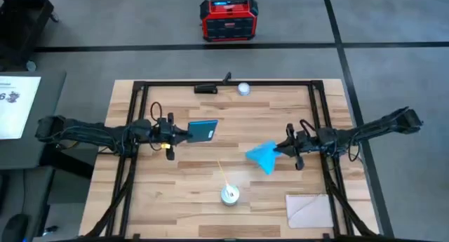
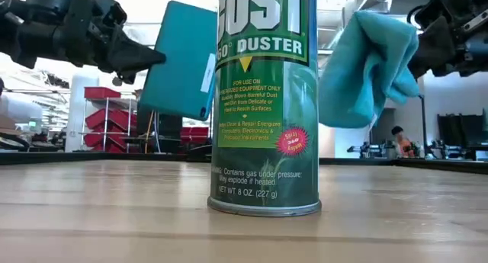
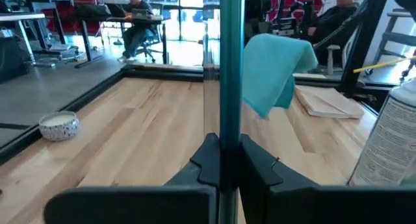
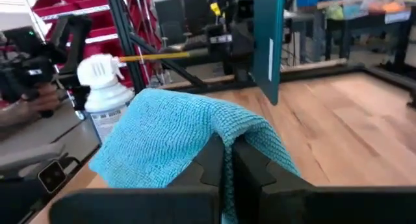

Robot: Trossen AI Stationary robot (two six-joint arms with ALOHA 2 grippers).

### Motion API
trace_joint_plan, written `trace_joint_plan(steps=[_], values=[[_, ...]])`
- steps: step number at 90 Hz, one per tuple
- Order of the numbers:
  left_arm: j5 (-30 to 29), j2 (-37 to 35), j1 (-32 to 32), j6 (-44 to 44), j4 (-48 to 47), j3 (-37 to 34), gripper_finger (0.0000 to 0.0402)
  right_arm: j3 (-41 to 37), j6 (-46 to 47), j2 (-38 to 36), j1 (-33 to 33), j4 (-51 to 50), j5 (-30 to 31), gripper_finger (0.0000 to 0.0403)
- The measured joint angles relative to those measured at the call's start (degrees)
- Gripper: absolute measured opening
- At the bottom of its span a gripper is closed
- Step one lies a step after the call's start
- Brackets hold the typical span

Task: Apply microfiber cloth
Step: Wipe the back of the black tablet using the blue microfiber cloth

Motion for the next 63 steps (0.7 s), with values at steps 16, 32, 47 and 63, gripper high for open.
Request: trace_joint_plan(steps=[16,32,47,63], values=[[1.3,0.0,1.2,-0.2,-0.1,0.0,0.0004,0.0,-3.7,-0.9,-0.5,0.6,-1.3,0.0000],[1.4,0.0,1.3,-0.2,-0.1,-0.2,0.0004,0.0,-8.1,-4.4,0.5,1.2,-2.6,0.0000],[1.4,0.0,1.3,-0.5,-0.1,-0.2,0.0004,0.0,-11.3,-10.6,0.3,-1.7,-2.9,0.0000],[1.3,0.0,1.3,-0.4,-0.2,-0.2,0.0004,-0.1,-14.6,-18.4,0.4,-4.9,-4.9,0.0000]])
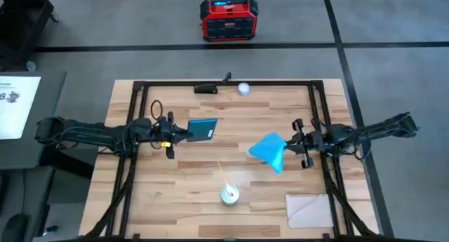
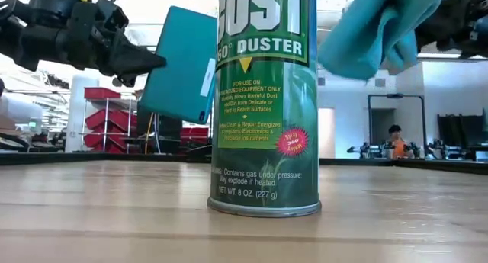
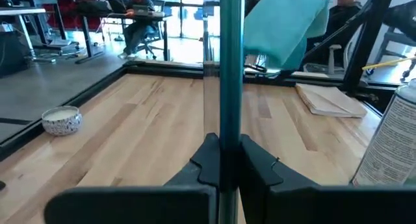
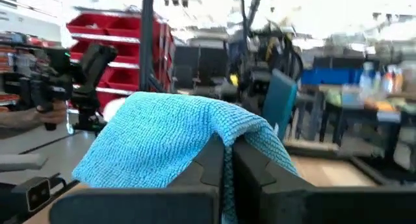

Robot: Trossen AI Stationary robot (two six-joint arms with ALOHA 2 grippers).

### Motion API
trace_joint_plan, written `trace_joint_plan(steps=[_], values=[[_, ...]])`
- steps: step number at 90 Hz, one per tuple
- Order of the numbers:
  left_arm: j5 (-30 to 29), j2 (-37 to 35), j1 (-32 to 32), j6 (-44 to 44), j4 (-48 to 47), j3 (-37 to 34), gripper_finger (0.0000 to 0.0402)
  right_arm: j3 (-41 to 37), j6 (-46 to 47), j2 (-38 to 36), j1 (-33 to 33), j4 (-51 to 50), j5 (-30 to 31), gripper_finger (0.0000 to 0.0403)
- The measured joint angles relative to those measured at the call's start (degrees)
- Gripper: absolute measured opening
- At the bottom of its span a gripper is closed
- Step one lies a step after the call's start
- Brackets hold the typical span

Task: Apply microfiber cloth
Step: Wipe the back of the black tablet using the blue microfiber cloth

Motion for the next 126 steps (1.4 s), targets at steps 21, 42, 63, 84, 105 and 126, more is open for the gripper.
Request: trace_joint_plan(steps=[21,42,63,84,105,126], values=[[-0.1,0.0,0.0,0.0,0.0,0.0,0.0004,0.0,3.1,-11.3,-0.1,-12.7,4.2,0.0000],[-0.1,0.0,0.0,-0.1,0.0,0.0,0.0004,0.0,7.9,-14.2,-0.1,-17.9,17.7,0.0019],[-0.1,0.0,0.0,-0.2,-0.1,0.0,0.0004,0.7,8.6,-14.2,-0.2,-19.2,17.8,0.0075],[-0.1,0.0,0.0,-0.2,-0.2,0.0,0.0004,0.8,8.7,-14.2,-0.2,-20.1,18.8,0.0123],[-0.1,0.0,0.0,-0.2,-0.2,0.0,0.0005,0.8,9.4,-14.3,-0.2,-20.1,18.9,0.0156],[-0.1,0.0,0.8,-1.3,-1.4,-0.1,0.0005,0.9,2.9,-19.1,0.2,-18.3,19.0,0.0176]])
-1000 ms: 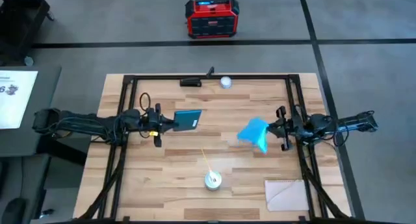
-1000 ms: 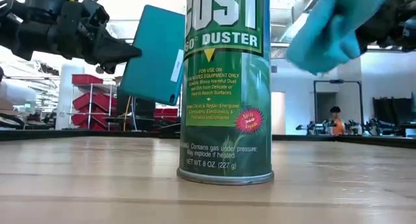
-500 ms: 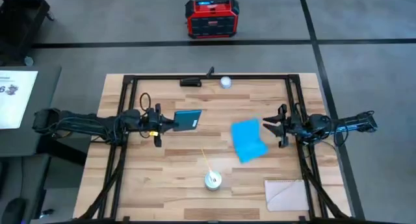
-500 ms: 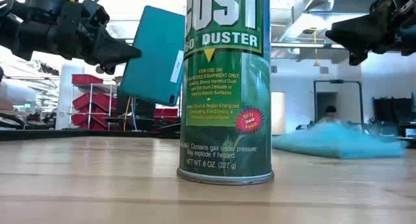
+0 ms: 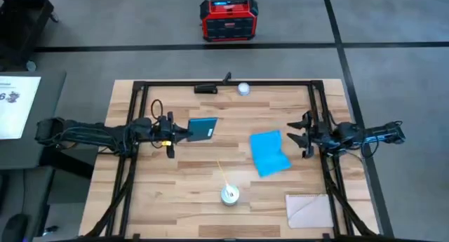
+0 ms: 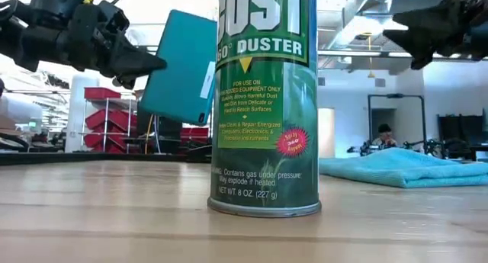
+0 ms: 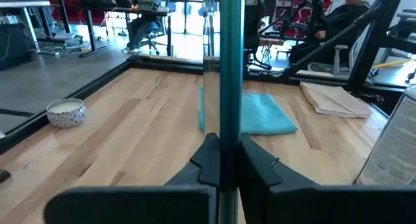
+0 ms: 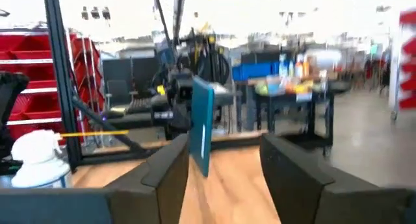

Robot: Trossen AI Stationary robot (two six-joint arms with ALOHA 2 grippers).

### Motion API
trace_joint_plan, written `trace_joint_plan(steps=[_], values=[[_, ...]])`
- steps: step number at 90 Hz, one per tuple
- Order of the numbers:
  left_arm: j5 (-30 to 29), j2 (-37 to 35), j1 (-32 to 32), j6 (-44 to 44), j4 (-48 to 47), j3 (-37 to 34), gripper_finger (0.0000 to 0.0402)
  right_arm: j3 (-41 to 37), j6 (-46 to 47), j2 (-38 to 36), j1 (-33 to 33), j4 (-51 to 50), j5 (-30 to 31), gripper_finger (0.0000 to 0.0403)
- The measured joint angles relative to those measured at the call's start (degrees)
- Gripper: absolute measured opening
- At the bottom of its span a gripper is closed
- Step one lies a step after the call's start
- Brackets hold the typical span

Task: Apply microfiber cloth
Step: Wipe the back of the black tablet using the blue microfiber cloth

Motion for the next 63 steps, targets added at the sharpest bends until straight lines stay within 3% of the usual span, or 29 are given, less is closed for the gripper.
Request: trace_joint_plan(steps=[39,63], values=[[0.0,0.0,0.2,-2.6,-1.9,0.0,0.0005,1.4,2.1,0.0,0.3,-7.4,-0.2,0.0172],[-1.7,0.0,0.2,-12.2,-1.8,0.0,0.0005,1.4,2.2,0.0,0.3,-7.4,-0.3,0.0172]])
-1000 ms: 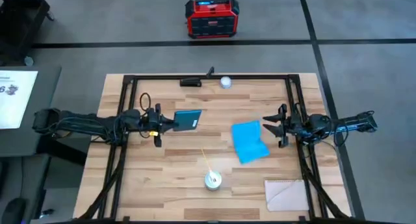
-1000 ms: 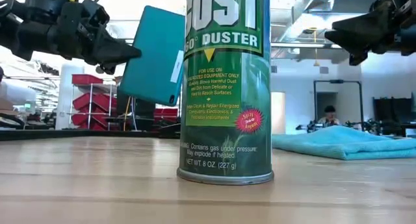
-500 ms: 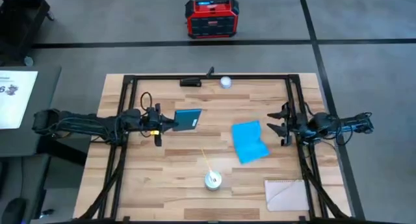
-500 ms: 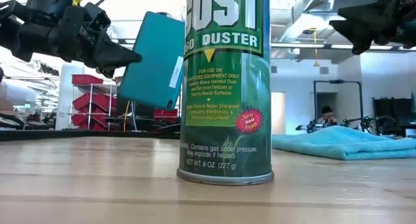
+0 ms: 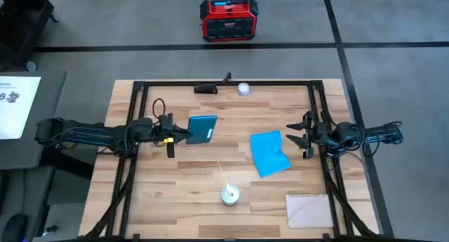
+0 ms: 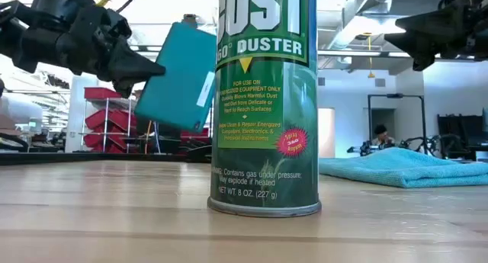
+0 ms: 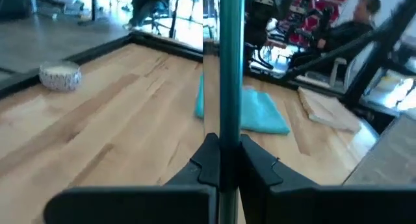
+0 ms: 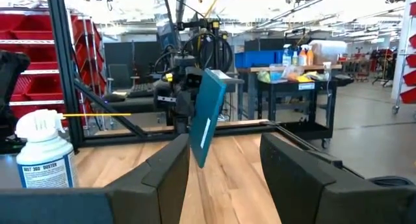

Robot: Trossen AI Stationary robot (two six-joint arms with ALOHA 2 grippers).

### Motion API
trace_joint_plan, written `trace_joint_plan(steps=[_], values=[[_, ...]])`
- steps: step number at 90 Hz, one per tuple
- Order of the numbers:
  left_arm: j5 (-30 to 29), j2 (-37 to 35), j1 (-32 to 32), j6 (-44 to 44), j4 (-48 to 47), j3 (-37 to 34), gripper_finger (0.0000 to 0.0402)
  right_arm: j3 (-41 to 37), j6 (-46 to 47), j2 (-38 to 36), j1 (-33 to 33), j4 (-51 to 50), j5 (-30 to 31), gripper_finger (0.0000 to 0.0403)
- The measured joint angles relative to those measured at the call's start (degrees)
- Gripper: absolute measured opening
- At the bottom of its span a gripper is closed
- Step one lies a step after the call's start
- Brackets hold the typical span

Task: Apply microfiber cloth
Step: Wipe the back of the black tablet using the blue microfiber cloth

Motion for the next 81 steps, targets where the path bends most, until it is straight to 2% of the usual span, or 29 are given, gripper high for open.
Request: trace_joint_plan(steps=[12,34,53,64,81], values=[[-2.9,0.0,0.0,-7.1,-1.8,-0.3,0.0005,0.0,0.1,0.0,0.0,0.2,0.0,0.0172],[-5.2,0.3,0.0,-23.5,3.5,-7.1,0.0005,0.0,1.7,0.0,0.0,0.5,-0.1,0.0172],[-5.9,0.4,0.1,-24.7,2.3,-7.1,0.0005,0.0,1.7,0.0,0.0,0.9,-0.1,0.0172],[-6.2,0.4,1.2,-29.5,-2.1,-7.1,0.0005,0.0,1.6,0.0,0.0,1.3,-0.1,0.0172],[-7.3,0.4,2.1,-35.3,-3.8,-7.2,0.0013,0.0,1.6,0.0,0.0,1.5,-0.1,0.0172]])
